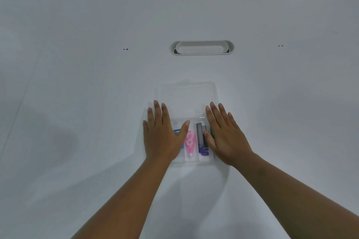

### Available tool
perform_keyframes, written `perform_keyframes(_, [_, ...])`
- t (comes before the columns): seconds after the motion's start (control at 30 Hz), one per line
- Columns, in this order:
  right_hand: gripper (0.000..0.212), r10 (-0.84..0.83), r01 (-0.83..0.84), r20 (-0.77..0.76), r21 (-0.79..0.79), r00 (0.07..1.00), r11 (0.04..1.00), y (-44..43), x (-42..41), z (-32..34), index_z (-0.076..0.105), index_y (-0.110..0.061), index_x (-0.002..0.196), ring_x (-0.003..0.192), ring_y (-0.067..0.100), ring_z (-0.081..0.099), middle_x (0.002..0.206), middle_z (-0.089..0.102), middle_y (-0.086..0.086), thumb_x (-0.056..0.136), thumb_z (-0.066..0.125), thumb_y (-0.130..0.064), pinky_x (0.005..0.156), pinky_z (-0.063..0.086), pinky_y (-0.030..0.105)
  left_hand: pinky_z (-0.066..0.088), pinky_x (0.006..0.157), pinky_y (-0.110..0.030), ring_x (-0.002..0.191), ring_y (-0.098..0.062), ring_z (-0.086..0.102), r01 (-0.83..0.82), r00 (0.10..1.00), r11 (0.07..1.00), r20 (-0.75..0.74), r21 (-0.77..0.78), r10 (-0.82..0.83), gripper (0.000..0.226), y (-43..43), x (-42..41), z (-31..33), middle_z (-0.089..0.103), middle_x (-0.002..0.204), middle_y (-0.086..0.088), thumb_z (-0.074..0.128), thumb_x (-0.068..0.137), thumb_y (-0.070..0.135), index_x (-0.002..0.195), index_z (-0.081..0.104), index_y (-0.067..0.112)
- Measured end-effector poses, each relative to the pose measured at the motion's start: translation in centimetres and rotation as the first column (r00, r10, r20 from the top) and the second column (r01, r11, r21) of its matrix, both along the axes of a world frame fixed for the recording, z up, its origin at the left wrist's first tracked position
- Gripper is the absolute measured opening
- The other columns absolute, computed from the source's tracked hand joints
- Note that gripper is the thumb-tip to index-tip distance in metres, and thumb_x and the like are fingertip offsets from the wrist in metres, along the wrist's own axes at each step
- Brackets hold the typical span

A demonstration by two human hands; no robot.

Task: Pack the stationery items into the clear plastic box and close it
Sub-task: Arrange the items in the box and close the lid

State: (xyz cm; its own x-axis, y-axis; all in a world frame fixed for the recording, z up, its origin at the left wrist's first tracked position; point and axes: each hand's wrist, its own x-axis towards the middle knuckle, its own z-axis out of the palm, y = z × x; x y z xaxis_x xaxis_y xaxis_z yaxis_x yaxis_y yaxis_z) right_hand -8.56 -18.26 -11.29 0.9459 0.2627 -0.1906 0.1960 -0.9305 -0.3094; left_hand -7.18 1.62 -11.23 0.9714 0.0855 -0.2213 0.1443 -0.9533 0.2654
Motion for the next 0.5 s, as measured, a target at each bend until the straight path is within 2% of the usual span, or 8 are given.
perform_keyframes(0.27, [0.067, -0.051, 0.054, -0.036, 0.075, 0.998, 0.996, 0.2, 0.5, 0.2, -0.003, -0.024, 0.152, 0.147, 0.015, -0.016, 0.162, -0.01, -0.002, 0.098, 0.026, -0.049, 0.121, 0.0, 0.038, 0.009, 0.119, -0.044, 0.146, -0.025, -0.003, 0.038, 0.999, 0.999, 0.016, -0.026, -0.037, 0.095, 0.2, 1.1, 0.0, -0.011, 0.16, -0.005, 0.026, 0.082, 0.075, 0.149, -0.006, 0.017])
perform_keyframes(0.37, [0.069, -0.201, 0.209, -0.068, 0.155, 0.977, 0.966, 0.4, 1.8, 0.4, 0.0, -0.022, 0.152, 0.148, 0.016, -0.011, 0.162, -0.006, 0.001, 0.097, 0.03, -0.053, 0.121, 0.0, 0.037, 0.014, 0.118, -0.043, 0.146, -0.025, 0.0, -0.03, 1.0, 0.995, 0.007, -0.094, 0.031, 0.096, 0.5, 1.9, 0.4, -0.009, 0.16, -0.006, 0.03, 0.081, 0.076, 0.149, -0.008, 0.02])
perform_keyframes(0.5, [0.067, -0.399, 0.432, -0.177, 0.235, 0.9, 0.871, 0.7, 3.9, 0.9, 0.01, -0.014, 0.151, 0.149, 0.026, 0.004, 0.161, 0.015, 0.007, 0.098, 0.027, -0.051, 0.122, 0.01, 0.044, 0.022, 0.115, -0.047, 0.145, -0.025, 0.009, -0.189, 0.982, 0.963, -0.038, -0.19, 0.185, 0.086, 1.2, 3.6, 1.1, 0.013, 0.159, -0.006, 0.036, 0.086, 0.067, 0.15, 0.0, 0.02])
